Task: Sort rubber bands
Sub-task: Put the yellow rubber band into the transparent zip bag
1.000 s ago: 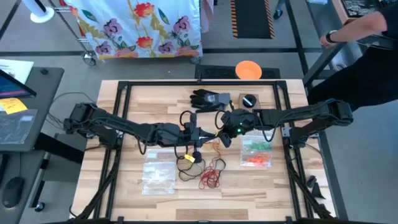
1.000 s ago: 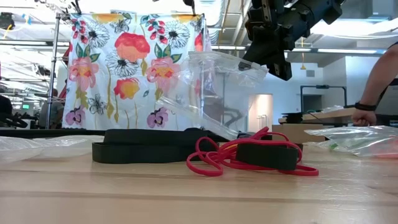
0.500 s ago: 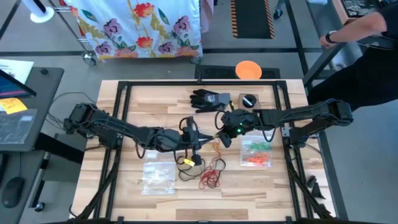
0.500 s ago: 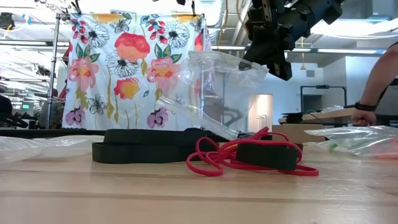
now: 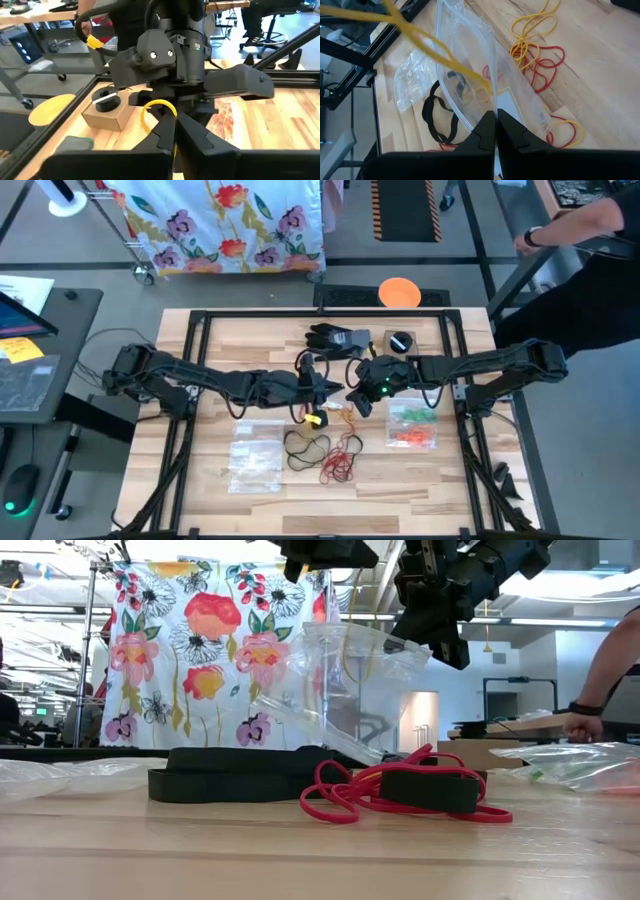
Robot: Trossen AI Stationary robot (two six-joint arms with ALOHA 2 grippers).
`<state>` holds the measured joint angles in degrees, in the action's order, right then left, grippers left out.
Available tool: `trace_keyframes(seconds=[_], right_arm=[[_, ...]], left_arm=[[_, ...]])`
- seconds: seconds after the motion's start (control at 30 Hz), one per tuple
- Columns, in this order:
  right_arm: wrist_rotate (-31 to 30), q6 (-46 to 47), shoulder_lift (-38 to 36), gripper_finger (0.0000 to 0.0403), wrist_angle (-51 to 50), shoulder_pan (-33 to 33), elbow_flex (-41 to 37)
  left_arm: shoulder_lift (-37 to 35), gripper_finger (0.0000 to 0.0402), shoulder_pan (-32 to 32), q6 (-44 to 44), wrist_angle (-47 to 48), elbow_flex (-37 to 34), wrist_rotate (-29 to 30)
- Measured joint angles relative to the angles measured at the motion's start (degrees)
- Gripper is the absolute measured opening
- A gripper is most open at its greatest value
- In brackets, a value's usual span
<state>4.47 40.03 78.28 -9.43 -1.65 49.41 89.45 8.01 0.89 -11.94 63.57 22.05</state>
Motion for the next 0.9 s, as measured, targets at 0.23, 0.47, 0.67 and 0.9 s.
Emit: trace_keyframes(seconds=[0.23,0.47,0.67,0.9], right_arm=[[0.31,-1.27,0.02,0.0005,-0.58,-1.04,0.00],[0.29,-1.36,0.02,0.0005,-4.82,-2.86,0.00],[0.30,-0.45,-0.35,0.0005,-5.76,-3.96,0.00],[2.66,3.57,-0.87,0.0005,-5.23,-1.21,0.01]], left_arm=[[0.00,0.0089,1.09,1.74,-0.24,0.00,2.14],[-1.16,0.0146,1.44,-1.15,4.45,0.11,9.61],[-2.60,0.0139,1.63,-2.32,12.07,0.13,10.73],[-7.72,0.0133,1.70,-8.44,27.82,0.13,13.49]])
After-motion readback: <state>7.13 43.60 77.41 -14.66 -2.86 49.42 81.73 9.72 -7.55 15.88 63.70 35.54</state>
